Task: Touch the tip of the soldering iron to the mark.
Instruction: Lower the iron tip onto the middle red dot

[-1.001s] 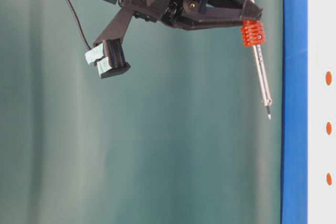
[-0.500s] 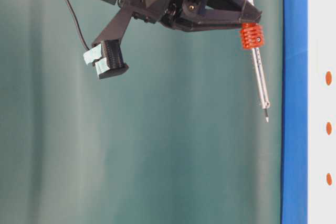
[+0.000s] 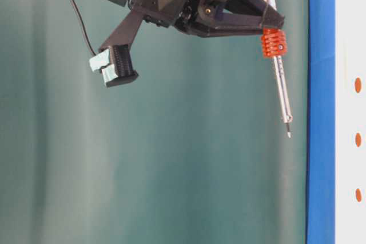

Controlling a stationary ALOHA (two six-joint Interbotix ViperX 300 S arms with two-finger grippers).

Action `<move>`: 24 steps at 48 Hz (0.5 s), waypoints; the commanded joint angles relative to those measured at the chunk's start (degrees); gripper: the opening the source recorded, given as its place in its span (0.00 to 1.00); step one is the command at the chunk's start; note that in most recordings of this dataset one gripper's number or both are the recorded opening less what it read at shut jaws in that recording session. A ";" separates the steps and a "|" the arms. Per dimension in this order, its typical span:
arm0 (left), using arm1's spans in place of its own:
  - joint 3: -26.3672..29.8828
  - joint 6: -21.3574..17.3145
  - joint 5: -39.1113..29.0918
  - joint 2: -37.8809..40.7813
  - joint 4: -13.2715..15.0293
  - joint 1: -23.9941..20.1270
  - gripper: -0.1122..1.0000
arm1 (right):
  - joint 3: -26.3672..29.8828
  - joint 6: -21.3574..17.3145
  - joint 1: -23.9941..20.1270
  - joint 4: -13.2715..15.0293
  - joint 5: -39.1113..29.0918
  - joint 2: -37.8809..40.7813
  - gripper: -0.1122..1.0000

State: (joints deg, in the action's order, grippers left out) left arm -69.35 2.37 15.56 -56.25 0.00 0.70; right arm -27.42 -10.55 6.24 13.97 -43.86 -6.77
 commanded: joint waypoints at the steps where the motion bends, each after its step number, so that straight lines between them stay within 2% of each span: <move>1: 0.53 0.00 0.44 0.44 -0.09 0.09 0.10 | 1.14 -0.09 -0.35 -0.26 1.32 0.09 0.16; 24: 0.53 0.00 0.44 0.53 -0.09 0.09 0.10 | 7.47 -0.09 -0.35 -0.44 4.75 9.84 0.16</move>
State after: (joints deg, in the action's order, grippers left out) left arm -69.43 2.29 15.56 -56.16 0.00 0.62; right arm -22.24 -10.81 5.98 13.45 -39.81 2.99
